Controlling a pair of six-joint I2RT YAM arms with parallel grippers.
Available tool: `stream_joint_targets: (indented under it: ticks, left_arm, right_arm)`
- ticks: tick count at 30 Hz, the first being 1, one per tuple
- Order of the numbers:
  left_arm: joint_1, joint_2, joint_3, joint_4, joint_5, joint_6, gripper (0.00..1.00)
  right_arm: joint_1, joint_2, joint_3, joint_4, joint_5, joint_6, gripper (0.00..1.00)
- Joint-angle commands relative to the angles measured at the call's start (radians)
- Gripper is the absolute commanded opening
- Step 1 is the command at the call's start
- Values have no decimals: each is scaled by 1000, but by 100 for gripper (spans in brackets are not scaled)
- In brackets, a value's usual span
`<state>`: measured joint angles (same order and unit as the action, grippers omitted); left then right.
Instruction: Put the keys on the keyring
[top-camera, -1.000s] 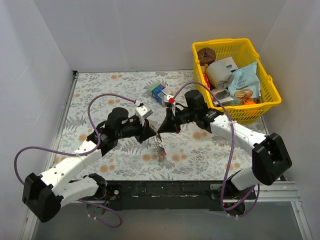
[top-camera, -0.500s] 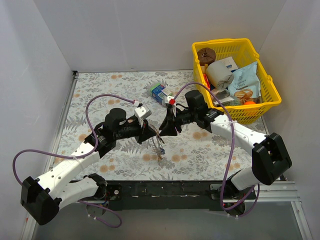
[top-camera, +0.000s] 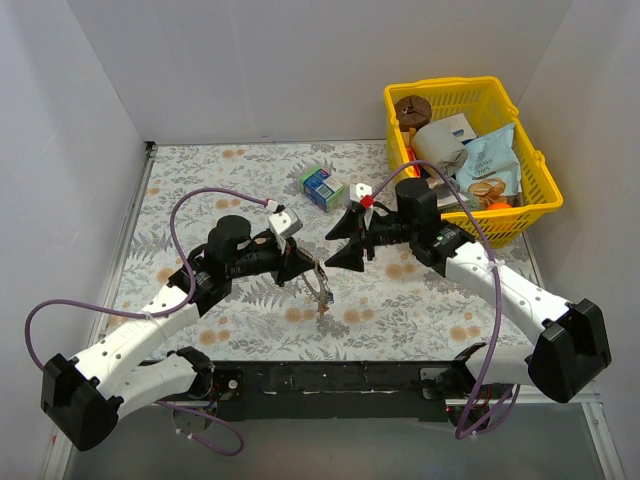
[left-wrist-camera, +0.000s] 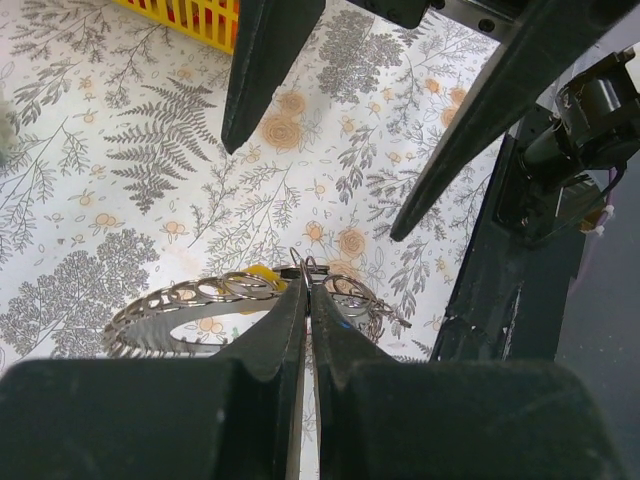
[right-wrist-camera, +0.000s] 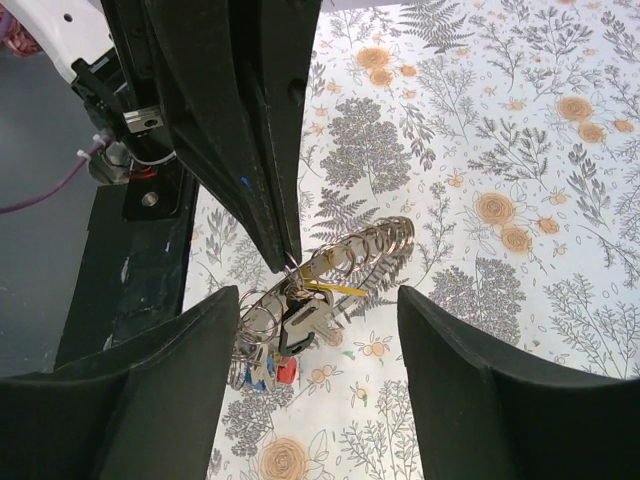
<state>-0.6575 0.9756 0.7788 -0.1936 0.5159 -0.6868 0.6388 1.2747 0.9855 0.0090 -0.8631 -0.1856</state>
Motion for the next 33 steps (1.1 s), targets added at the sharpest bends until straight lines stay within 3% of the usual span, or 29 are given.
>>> stream_joint_targets:
  ticks: [1,6,14,26,32,33]
  left_arm:
    - [-4,-49,10,79,39,16,0]
    - [-4,-60,8,95,58,18,0]
    - [-4,-58,7,121,79,13,0]
    - [-4,-66,0,152,101,-10,0]
    - [-4,-68,-3,163,108,-17,0]
    - [-4,-69,-3,164,107,-19,0]
  right_arm:
    - [-19,-14,-11,80,-59,34,70]
    - [-24,14,-18,143,-157,90,53]
    - [-24,40,-27,212,-214,147,52]
    - [-22,63,-57,290,-267,221,38]
    - [-22,84,-53,307,-270,253,20]
    - [-22,89,-48,309,-274,256,10]
